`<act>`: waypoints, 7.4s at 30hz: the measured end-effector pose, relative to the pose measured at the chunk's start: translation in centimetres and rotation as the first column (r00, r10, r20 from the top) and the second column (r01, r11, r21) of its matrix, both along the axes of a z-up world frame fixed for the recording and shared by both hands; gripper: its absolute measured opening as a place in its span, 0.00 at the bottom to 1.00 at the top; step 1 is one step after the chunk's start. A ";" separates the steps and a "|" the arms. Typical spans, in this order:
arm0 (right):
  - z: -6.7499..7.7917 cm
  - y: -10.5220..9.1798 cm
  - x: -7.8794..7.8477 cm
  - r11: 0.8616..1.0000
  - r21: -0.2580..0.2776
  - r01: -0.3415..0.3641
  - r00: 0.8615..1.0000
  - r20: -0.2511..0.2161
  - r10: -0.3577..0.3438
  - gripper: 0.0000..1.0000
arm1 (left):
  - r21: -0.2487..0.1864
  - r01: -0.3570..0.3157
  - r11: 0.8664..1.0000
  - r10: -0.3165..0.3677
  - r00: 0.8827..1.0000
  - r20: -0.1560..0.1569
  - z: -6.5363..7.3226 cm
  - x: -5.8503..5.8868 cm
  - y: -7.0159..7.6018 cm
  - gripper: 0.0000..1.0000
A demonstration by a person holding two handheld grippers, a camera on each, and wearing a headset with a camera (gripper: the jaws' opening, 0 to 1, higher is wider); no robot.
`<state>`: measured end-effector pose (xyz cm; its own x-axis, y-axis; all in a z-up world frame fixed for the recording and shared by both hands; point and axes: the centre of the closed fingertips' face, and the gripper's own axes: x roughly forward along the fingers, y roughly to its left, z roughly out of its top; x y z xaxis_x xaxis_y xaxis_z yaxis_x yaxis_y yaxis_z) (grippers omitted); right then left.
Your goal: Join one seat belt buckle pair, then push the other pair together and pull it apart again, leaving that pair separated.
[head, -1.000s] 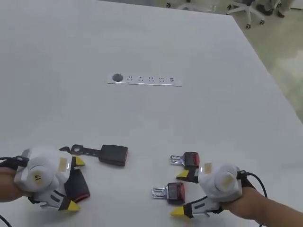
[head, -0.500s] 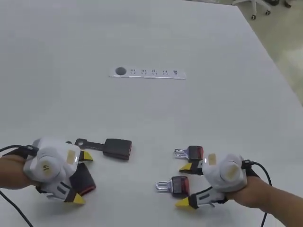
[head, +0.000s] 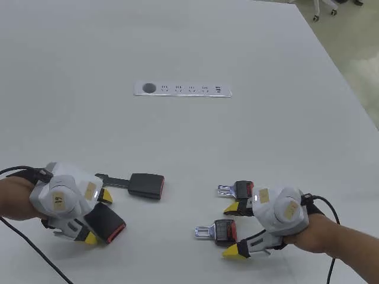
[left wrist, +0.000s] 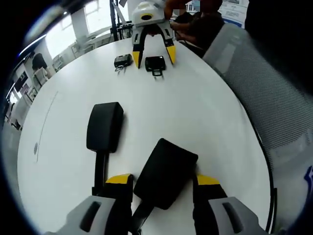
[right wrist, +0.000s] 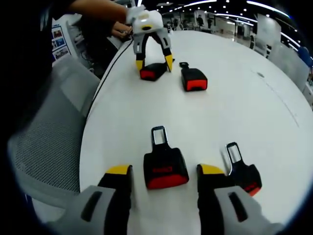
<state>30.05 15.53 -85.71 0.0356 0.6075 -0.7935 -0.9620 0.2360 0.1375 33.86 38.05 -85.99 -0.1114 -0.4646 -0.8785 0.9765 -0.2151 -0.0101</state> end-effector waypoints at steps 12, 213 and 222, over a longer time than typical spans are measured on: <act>-0.2 -0.6 -0.1 1.000 -0.020 -0.020 1.000 0.018 0.020 0.43 | -0.015 -0.143 0.990 0.143 0.990 0.011 0.2 0.4 0.6 0.37; 0.2 16.5 1.2 0.940 0.336 -0.048 0.995 0.101 0.014 0.33 | -0.112 -0.213 0.971 0.212 0.977 -0.020 0.2 -2.3 0.1 0.33; 0.3 16.5 1.2 0.939 0.341 -0.048 0.995 0.098 0.015 0.33 | -0.121 -0.218 0.968 0.217 0.976 -0.024 0.2 -2.3 0.2 0.33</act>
